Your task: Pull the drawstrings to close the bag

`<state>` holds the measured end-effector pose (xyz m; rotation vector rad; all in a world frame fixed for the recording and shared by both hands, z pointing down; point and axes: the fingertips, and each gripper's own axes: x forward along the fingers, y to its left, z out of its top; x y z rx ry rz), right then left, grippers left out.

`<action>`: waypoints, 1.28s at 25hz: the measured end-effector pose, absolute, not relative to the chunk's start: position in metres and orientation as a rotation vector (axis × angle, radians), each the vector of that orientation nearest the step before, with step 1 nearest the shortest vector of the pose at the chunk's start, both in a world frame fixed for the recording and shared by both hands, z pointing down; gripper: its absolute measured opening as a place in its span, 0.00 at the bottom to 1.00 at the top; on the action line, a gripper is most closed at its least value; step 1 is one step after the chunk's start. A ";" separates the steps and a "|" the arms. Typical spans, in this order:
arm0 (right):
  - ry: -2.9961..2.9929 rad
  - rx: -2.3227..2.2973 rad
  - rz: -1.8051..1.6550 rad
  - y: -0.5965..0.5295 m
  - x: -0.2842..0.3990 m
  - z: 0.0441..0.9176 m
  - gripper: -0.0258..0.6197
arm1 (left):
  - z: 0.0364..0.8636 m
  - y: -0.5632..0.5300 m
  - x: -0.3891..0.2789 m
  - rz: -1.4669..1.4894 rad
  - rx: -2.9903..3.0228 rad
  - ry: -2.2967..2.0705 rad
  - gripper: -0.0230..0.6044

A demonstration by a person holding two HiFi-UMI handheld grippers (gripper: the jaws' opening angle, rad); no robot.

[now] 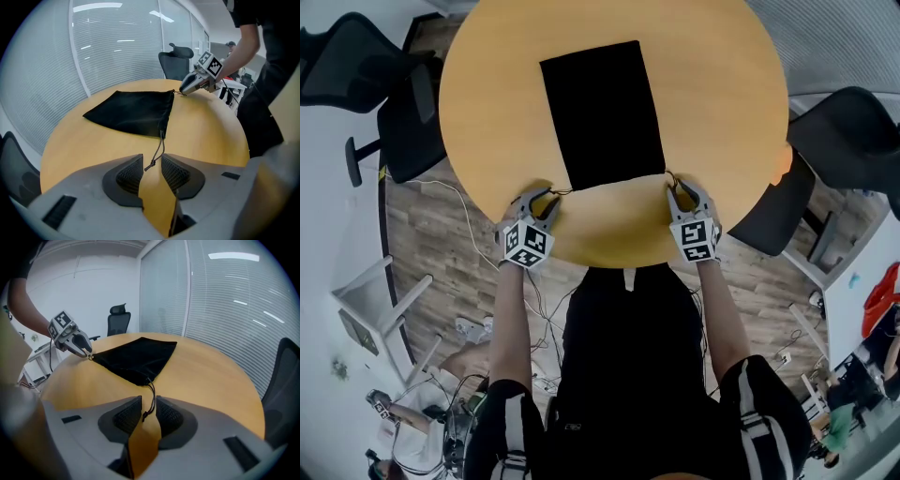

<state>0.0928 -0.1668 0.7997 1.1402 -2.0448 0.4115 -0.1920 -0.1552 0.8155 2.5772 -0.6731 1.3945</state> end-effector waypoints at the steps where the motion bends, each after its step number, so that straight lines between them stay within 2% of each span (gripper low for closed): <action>1: -2.019 1.142 0.408 -0.166 0.094 0.805 0.27 | 0.818 -0.155 -0.191 1.422 2.590 -0.647 0.22; 5: -1.974 1.156 0.427 -0.165 0.093 0.812 0.26 | 0.823 -0.157 -0.188 1.449 2.604 -0.596 0.21; 9: -1.951 1.116 0.393 -0.162 0.084 0.814 0.14 | 0.823 -0.157 -0.188 1.389 2.593 -0.612 0.21; 15: -1.935 1.101 0.452 -0.161 0.085 0.817 0.14 | 0.826 -0.153 -0.185 1.424 2.602 -0.544 0.17; 18: -1.938 1.080 0.466 -0.162 0.087 0.817 0.14 | 0.827 -0.151 -0.183 1.367 2.579 -0.528 0.10; 22: -1.931 1.088 0.461 -0.163 0.088 0.808 0.14 | 0.828 -0.151 -0.182 1.282 2.553 -0.554 0.10; 32: -1.904 1.121 0.348 -0.167 0.083 0.782 0.14 | 0.828 -0.150 -0.182 1.286 2.502 -0.591 0.08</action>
